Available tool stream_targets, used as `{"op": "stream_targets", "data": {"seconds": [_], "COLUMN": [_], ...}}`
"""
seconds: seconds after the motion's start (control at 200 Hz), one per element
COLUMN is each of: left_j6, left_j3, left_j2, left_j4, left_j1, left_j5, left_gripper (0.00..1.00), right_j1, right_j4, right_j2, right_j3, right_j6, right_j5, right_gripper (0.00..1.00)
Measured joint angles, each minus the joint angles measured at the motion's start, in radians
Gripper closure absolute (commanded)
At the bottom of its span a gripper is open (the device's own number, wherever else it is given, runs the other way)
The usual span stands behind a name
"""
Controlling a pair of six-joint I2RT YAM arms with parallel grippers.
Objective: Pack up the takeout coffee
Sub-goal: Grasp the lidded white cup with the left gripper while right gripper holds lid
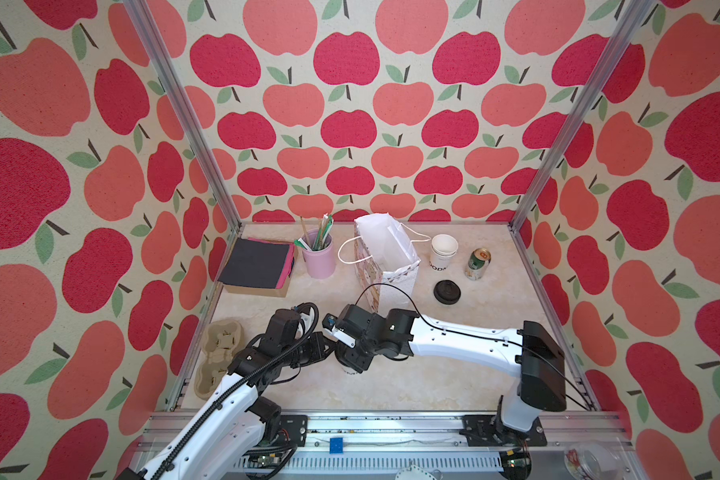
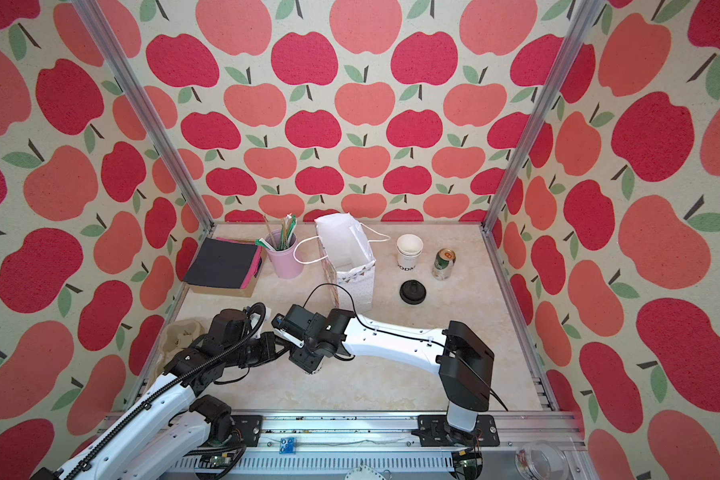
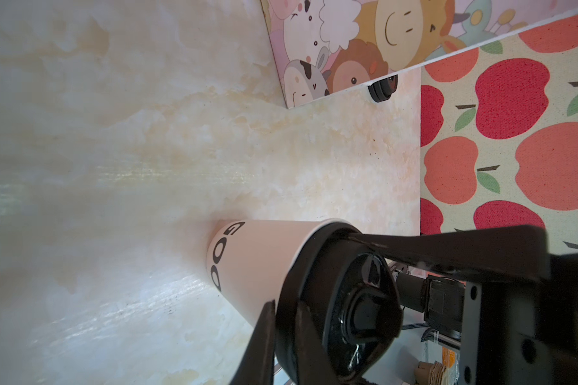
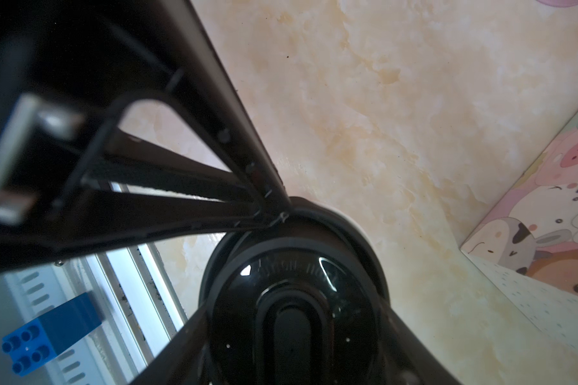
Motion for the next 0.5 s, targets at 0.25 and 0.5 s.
{"op": "stream_targets", "data": {"seconds": [0.25,0.5], "left_j6": [-0.051,-0.088], "left_j3": [0.043,0.042], "left_j2": [0.033,0.014], "left_j4": [-0.04,-0.05], "left_j1": [-0.081,-0.099], "left_j5": [-0.119,-0.175], "left_gripper": [0.87,0.73], "right_j1": [0.0,-0.001], "right_j4": [0.042,0.087], "right_j2": [-0.017,-0.028], "right_j3": [-0.033,-0.059], "right_j6": [0.008,0.014], "right_j5": [0.0,0.0], "right_gripper": [0.34,0.33]}}
